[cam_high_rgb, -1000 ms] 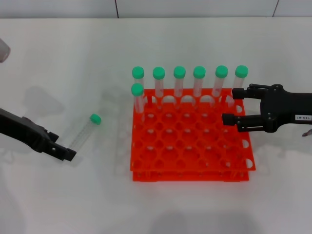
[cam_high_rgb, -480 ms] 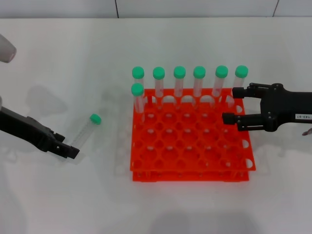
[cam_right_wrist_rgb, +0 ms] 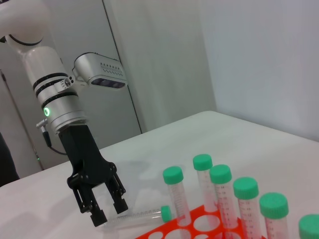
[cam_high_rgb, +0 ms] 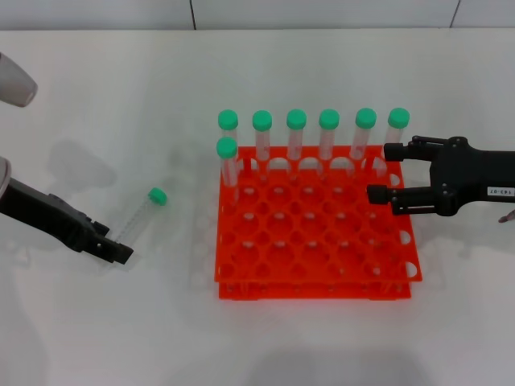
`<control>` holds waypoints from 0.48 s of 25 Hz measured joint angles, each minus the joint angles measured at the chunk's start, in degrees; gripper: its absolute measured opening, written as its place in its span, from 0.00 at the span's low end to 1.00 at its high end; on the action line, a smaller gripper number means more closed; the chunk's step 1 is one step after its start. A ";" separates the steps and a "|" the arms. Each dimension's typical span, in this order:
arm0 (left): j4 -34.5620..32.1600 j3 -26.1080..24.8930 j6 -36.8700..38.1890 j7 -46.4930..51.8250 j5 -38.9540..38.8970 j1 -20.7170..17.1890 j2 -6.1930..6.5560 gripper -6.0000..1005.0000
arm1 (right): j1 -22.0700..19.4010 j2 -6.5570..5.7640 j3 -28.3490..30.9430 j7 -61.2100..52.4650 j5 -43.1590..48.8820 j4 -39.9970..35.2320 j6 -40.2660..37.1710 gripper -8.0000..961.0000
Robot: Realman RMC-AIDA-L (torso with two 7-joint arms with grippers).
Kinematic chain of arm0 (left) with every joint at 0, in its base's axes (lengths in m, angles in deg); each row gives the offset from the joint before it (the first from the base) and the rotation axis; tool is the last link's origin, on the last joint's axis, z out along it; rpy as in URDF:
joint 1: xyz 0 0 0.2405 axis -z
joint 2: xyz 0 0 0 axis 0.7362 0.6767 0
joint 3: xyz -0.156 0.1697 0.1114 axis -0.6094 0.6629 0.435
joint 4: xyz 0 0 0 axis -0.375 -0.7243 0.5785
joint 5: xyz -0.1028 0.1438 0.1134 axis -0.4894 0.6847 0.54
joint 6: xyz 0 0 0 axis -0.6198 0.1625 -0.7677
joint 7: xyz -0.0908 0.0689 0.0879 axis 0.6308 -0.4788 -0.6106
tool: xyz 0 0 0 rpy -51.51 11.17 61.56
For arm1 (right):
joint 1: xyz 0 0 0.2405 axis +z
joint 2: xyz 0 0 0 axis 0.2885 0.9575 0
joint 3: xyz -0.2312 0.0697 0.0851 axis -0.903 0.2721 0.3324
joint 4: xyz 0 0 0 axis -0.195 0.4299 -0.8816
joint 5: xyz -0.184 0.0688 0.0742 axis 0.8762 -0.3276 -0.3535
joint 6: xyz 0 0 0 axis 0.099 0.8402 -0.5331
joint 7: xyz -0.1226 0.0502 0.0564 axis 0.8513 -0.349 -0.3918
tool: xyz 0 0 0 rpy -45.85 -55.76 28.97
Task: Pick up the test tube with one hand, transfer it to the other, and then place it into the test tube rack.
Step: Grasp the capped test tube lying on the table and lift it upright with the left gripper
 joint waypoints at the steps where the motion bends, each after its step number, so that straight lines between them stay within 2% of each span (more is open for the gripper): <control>1: 0.00 0.00 0.00 0.00 0.00 0.02 -0.01 0.65 | 0.00 0.00 0.00 0.00 0.00 0.00 0.00 0.88; 12: 0.11 0.02 -0.69 0.27 0.07 0.19 -0.22 0.56 | -0.01 0.00 0.22 0.00 0.00 -0.01 0.00 0.88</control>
